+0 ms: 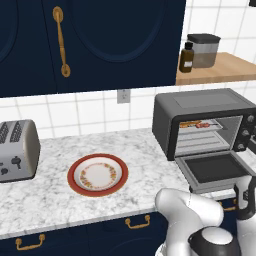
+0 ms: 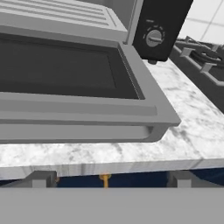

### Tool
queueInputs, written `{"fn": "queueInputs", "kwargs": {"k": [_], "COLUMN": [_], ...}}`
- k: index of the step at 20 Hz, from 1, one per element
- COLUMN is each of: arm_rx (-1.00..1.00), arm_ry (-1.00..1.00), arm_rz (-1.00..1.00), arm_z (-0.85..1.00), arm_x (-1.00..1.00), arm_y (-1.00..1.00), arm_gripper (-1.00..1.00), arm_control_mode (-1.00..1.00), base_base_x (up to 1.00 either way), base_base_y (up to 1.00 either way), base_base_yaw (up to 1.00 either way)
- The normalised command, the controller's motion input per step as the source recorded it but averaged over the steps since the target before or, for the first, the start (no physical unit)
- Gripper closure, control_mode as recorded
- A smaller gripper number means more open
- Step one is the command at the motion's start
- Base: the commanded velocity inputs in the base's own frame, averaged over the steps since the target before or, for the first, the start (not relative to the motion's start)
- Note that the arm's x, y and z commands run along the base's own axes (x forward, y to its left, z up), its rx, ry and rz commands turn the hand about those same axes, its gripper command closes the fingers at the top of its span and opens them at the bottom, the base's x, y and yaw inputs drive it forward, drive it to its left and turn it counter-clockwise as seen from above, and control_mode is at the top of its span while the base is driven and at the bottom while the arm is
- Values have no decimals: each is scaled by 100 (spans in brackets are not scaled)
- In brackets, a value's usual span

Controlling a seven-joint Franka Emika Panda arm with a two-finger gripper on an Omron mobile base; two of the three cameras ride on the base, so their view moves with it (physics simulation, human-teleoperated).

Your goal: Pick up the kebab skewer and baguette bread, and place them inside the toaster oven. Close the toaster oven door and start by setting the timer.

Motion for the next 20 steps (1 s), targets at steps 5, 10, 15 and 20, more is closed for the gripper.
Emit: {"fn": "queueInputs", "kwargs": {"k": [5, 10, 15, 20], "arm_rx": [0, 0, 4, 6], "arm_ry": [0, 0, 0, 0], "arm_rz": [0, 0, 9, 15], "arm_z": [0, -4, -17, -4], "arm_x": [18, 28, -1, 0], "arm_y": [0, 5, 9, 0], "arm_gripper": [-100, -100, -100, -100], "arm_control_mode": [-100, -100, -100, -100], "base_base_x": [0, 0, 0, 0], "base_base_y": [0, 0, 0, 0], "base_base_yaw": [0, 0, 0, 0]}}
